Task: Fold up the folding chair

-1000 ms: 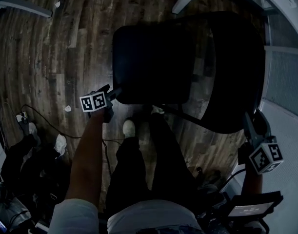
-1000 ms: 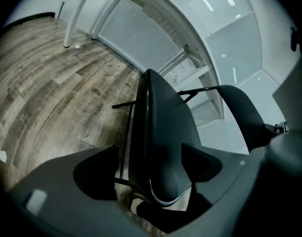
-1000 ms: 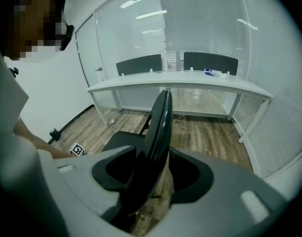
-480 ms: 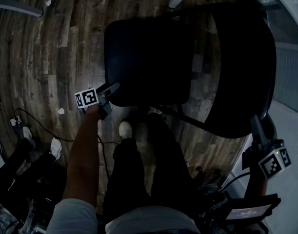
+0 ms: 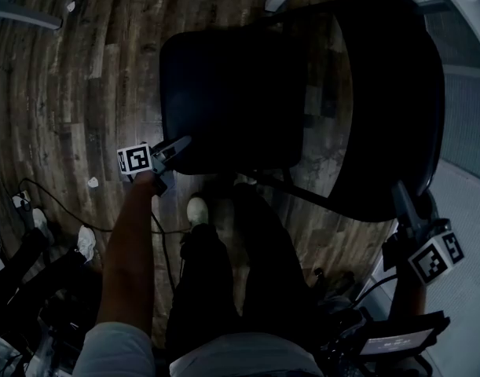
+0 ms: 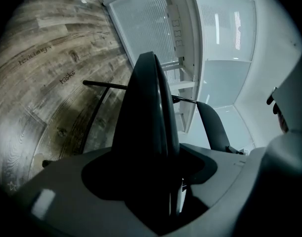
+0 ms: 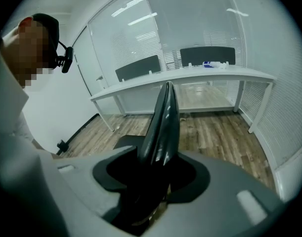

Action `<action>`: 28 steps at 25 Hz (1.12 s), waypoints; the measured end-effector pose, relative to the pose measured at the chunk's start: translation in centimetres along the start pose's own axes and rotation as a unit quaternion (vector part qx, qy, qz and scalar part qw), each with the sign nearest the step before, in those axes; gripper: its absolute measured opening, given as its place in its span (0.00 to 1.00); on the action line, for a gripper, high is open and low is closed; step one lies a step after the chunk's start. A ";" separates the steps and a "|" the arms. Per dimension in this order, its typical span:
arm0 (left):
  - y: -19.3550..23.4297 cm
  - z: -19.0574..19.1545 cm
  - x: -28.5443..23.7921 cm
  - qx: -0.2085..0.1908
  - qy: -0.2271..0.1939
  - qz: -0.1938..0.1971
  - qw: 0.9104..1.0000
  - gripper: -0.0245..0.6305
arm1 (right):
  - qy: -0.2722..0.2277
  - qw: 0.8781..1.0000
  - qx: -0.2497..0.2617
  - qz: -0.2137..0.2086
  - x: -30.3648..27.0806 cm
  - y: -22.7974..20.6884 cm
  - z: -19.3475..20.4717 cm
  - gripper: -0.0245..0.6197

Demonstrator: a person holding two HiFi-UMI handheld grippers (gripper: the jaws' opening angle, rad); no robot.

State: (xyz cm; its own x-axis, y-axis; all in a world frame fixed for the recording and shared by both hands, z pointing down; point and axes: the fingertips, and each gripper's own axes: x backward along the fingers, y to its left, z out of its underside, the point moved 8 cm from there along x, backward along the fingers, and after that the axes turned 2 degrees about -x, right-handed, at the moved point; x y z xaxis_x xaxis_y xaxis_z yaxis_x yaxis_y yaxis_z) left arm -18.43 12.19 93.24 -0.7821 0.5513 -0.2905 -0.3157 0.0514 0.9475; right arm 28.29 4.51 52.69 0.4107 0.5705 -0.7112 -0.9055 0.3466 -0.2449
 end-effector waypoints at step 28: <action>-16.4 0.0 -3.8 -0.037 0.030 -0.047 0.998 0.35 | -0.035 0.999 0.024 -0.002 5.4 1.9 -5.4 0.25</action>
State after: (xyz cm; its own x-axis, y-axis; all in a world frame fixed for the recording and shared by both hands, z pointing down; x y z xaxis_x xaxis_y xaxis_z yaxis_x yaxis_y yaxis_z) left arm -10.25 9.22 78.77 -0.7770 0.4959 -0.3877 -0.4266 0.0380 0.9036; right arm 28.24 4.24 44.85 0.4219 0.6195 -0.6620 -0.8987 0.3824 -0.2149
